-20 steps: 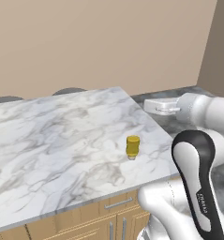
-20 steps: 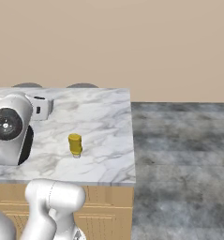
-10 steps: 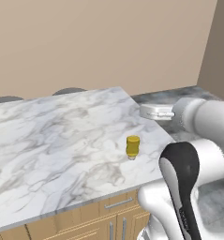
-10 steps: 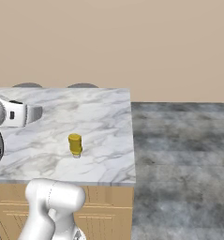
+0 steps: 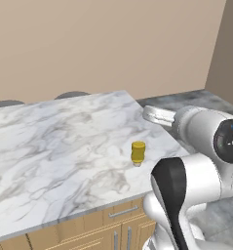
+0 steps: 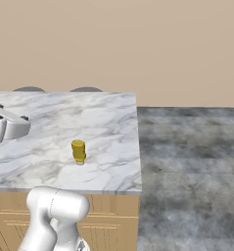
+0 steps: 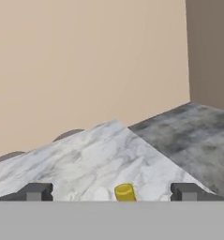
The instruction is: Move the shaker and mustard from the cabinet to the dining counter.
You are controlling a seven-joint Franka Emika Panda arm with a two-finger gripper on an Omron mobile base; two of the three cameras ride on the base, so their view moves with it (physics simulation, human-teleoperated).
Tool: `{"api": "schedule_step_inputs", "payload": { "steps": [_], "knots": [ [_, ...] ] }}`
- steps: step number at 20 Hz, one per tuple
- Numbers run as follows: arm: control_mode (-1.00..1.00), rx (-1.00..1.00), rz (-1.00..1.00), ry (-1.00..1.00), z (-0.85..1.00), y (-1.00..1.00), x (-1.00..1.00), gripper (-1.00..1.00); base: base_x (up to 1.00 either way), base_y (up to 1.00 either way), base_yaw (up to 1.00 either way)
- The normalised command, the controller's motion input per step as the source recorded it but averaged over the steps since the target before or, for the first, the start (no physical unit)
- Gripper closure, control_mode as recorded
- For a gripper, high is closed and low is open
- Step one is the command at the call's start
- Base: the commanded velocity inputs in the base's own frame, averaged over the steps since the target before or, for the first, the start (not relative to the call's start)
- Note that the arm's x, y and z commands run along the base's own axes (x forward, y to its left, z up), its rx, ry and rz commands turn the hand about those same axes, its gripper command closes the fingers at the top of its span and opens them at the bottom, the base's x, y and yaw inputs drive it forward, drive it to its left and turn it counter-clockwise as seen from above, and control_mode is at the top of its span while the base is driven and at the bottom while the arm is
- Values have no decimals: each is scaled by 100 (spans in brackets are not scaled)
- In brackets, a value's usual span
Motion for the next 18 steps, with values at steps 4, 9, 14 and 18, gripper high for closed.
{"api": "schedule_step_inputs", "payload": {
  "steps": [4, 9, 14, 18],
  "knots": [
    [-100, 12, 1, 0, -16, -6, 0, -100, 0, 0, 0],
    [-100, 1, 17, 0, -22, 0, 4, -100, 0, 0, 0],
    [-100, 0, 16, 0, -6, -1, 0, -100, 0, 0, 0],
    [-100, 0, 10, 0, -9, 0, 0, -100, 0, 0, 0]
  ]
}}
